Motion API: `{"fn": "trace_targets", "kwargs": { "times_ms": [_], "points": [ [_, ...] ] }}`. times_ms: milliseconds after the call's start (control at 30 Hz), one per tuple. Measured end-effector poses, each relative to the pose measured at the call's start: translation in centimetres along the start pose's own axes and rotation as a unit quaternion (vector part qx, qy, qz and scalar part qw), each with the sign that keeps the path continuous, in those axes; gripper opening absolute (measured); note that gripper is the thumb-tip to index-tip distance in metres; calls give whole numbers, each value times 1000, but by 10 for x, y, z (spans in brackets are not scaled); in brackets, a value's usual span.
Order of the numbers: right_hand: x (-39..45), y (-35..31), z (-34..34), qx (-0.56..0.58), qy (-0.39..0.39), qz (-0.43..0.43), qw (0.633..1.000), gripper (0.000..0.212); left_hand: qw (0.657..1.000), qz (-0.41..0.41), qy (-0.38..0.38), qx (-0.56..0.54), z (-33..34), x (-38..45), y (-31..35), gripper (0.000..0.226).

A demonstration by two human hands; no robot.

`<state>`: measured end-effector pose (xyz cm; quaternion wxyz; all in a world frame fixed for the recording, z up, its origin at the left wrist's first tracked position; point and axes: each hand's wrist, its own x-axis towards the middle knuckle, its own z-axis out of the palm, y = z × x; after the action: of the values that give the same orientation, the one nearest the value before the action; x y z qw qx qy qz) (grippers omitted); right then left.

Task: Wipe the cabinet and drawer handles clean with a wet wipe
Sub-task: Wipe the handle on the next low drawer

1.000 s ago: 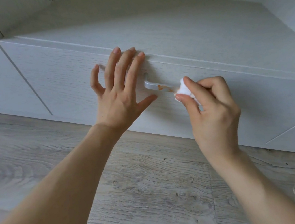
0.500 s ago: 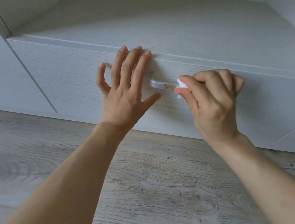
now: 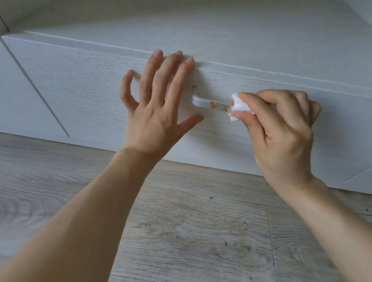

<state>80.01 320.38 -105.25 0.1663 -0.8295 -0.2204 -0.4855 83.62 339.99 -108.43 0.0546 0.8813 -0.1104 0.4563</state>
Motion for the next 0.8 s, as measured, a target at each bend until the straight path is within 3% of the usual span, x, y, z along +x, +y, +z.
{"fn": "trace_targets", "kwargs": {
  "times_ms": [600, 800],
  "points": [
    [-2, -13, 1, 60, -2, 65, 996, 15, 1000, 2, -4, 13, -2, 0, 2, 91],
    [3, -17, 7, 37, -27, 26, 999, 19, 1000, 2, 3, 21, -1, 0, 1, 91]
  ]
}}
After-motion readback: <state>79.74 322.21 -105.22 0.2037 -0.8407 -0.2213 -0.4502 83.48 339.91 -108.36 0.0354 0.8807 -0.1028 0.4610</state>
